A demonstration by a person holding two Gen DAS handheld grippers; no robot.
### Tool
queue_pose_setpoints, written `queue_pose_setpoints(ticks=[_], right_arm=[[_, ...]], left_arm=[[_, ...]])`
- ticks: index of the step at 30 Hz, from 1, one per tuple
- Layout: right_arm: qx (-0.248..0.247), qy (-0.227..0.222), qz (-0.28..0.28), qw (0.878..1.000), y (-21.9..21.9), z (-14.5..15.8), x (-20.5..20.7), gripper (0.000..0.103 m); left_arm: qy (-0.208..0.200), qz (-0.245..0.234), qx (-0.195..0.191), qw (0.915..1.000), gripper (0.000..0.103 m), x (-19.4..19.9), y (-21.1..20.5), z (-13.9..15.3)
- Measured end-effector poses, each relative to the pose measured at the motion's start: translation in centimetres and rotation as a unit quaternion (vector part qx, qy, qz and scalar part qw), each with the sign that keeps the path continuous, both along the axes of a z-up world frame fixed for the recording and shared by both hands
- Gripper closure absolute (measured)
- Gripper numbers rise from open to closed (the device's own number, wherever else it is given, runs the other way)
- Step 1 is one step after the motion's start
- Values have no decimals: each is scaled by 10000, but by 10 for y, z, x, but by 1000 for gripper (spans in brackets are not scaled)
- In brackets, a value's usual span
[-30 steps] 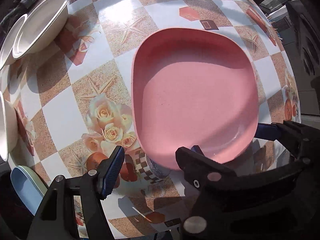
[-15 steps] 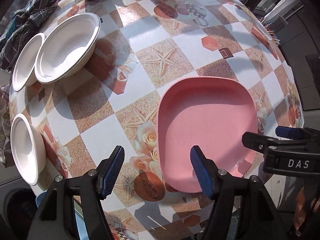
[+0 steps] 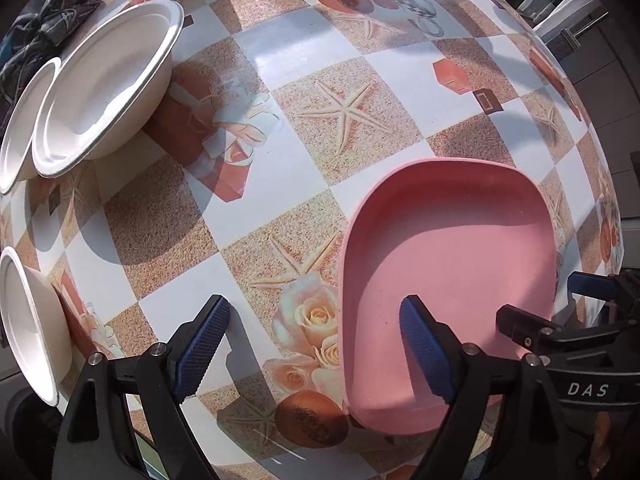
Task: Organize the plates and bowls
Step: 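Grasp the pink plate rim with the left gripper while the right gripper grasps it too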
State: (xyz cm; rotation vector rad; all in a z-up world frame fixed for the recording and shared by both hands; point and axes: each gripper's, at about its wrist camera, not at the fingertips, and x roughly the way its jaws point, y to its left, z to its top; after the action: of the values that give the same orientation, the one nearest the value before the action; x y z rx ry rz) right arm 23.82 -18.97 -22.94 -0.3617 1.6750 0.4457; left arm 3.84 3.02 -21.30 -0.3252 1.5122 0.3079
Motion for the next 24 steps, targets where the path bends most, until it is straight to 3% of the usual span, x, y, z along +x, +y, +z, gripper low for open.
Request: queue_pose_setpoints(ticks=[3, 12, 15, 17, 19, 22, 23, 24], right_arm=[[55, -115, -73, 9999, 0, 1, 0, 0], [84, -230, 13, 9997, 7, 4, -16, 0], [121, -318, -44, 9994, 8, 7, -20, 0], [63, -250, -8, 9997, 14, 6, -22, 0], [-1, -163, 120, 9998, 21, 15, -25, 0], [45, -197, 238, 9995, 25, 21, -31, 10], [83, -256, 308, 9992, 28, 25, -34, 18], [161, -346, 404, 9985, 31, 30, -38, 34]], left_arm=[[115, 265, -17, 9996, 0, -14, 22, -1], [88, 751, 29, 9971, 0, -11, 38, -11], [129, 521, 18, 9986, 0, -8, 30, -5], [72, 160, -13, 9998, 7, 2, 20, -1], [33, -111, -49, 9999, 25, 7, 13, 3], [121, -413, -146, 9990, 48, 14, 7, 5], [180, -457, -169, 9986, 49, 15, 7, 5], [232, -428, -202, 9986, 49, 16, 8, 4]])
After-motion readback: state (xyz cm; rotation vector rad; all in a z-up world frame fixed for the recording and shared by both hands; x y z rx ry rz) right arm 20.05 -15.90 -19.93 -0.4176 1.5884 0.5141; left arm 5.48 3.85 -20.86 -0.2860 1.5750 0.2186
